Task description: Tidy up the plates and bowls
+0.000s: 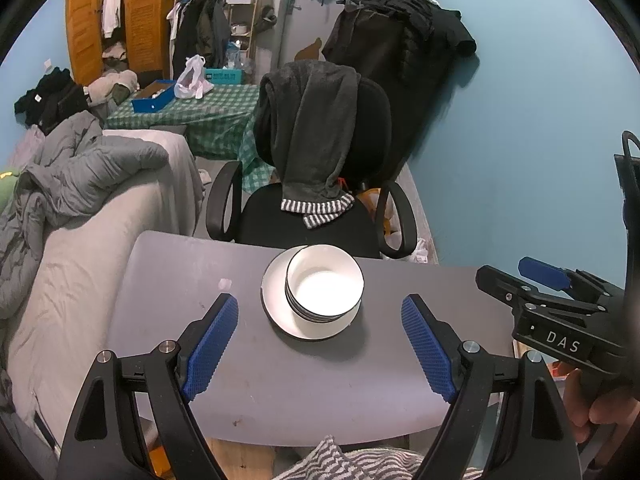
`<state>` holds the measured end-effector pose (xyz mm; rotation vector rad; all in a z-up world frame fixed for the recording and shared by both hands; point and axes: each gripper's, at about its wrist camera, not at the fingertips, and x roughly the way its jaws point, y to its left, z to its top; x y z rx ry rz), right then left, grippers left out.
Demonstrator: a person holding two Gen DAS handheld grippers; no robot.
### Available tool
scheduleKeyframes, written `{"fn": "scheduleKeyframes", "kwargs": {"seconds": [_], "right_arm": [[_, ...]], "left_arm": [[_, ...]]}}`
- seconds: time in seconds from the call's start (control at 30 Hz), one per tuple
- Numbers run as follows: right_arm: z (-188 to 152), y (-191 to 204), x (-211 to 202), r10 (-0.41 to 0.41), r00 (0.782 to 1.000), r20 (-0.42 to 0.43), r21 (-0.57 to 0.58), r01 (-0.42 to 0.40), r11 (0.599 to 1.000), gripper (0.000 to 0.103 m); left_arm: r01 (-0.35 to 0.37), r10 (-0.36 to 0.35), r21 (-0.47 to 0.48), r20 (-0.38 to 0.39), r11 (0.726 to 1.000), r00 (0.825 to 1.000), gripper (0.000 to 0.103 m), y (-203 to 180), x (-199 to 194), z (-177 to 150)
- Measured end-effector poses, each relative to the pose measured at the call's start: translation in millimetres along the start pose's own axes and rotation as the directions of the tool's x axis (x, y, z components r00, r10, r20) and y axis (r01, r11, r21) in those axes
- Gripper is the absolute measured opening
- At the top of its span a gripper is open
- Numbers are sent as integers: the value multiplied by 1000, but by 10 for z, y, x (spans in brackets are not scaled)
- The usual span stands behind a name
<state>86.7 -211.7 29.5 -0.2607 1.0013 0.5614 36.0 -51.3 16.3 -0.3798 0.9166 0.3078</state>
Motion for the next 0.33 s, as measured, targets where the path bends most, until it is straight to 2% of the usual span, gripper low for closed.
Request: {"fn": "scheduleKeyframes", "kwargs": {"seconds": [0.33], "right_arm": [[-55,-4,1,1,1000,-1,-1,-1,1000,71]], "left_arm": [[-7,6,27,15,1000,1000,85,-57,-36,-17]]}}
